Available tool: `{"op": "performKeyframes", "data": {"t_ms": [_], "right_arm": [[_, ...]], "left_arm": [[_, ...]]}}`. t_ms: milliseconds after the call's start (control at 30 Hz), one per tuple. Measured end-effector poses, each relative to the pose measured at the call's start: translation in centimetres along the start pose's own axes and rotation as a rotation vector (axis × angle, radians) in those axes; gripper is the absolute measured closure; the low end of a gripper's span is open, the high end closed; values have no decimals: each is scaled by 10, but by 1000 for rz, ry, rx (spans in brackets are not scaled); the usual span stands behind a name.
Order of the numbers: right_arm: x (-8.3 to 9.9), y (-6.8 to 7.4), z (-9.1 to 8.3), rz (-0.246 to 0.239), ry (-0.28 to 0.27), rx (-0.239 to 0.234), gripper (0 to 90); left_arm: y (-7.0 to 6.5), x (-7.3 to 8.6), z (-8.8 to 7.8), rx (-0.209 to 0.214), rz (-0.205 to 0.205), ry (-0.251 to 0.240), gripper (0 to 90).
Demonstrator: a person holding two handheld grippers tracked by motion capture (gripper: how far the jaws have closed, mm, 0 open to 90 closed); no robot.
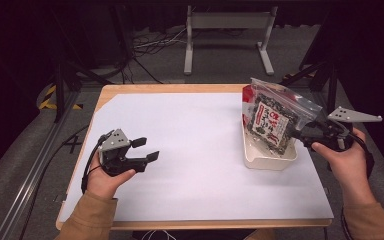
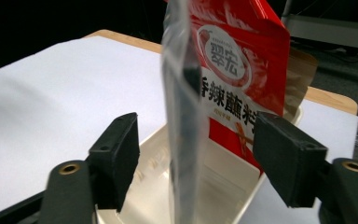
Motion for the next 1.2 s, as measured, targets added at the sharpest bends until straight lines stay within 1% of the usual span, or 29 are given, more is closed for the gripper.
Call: {"op": "performKeyframes", "data": {"t_ms": [33,67,100,133,200,267,333,400,433,467,567,633,700,767,867,967,1067,1200], "right_arm": [[6,4,-6,-3,-4,1,288],[6,4,-6,-3,-4,1,288],[11,8,-8,-12,-2,-5,281],[13,10,-9,-15,-2,-9,278],[20,15,-11,-24,-5,-17,275],[25,19,-12,-27,-10,-25,271],[32,24,-12,-29,-17,-40,271],[40,29,-11,-35,-17,-54,270],[43,31,-9,-44,-21,-64,270],[43,31,-9,-44,-21,-64,270],[55,37,-4,-69,-25,-80,262],[61,38,-2,-61,-22,-85,262],[68,40,0,-50,-24,-90,263],[74,41,2,-53,-17,-93,266],[83,47,8,-70,-16,-124,267],[89,52,15,-91,-37,-152,250],[93,55,19,-121,-73,-144,249],[95,59,19,-145,-95,-131,246]], "left_arm": [[-1,2,-2,2,4,-5,339],[-1,2,-2,2,4,-5,338],[-3,5,-4,3,7,-7,338],[-3,6,-6,3,17,-11,337],[-5,9,-9,8,4,-14,336],[-5,11,-10,9,6,-18,336],[-6,15,-15,9,10,-32,335],[-8,18,-18,15,7,-38,333],[-7,19,-19,16,14,-41,332],[-7,19,-19,16,14,-41,330],[-8,24,-23,21,5,-43,324],[-7,27,-24,18,8,-41,323],[-6,29,-24,17,3,-41,321],[-6,32,-25,20,2,-43,321],[-5,36,-24,26,10,-50,318],[-4,39,-22,34,11,-56,315],[-4,43,-21,35,13,-69,315],[-3,47,-19,39,9,-58,314]]}}
Point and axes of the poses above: each handheld gripper's, and its own axes: z roughly forward along the jaws, x roughly out of its underside, y roughly to its left, the point moved 3 cm from there along z, roughly forward along the jaws, and after that the axes turned 6 degrees about -x, right-handed, at the moved point
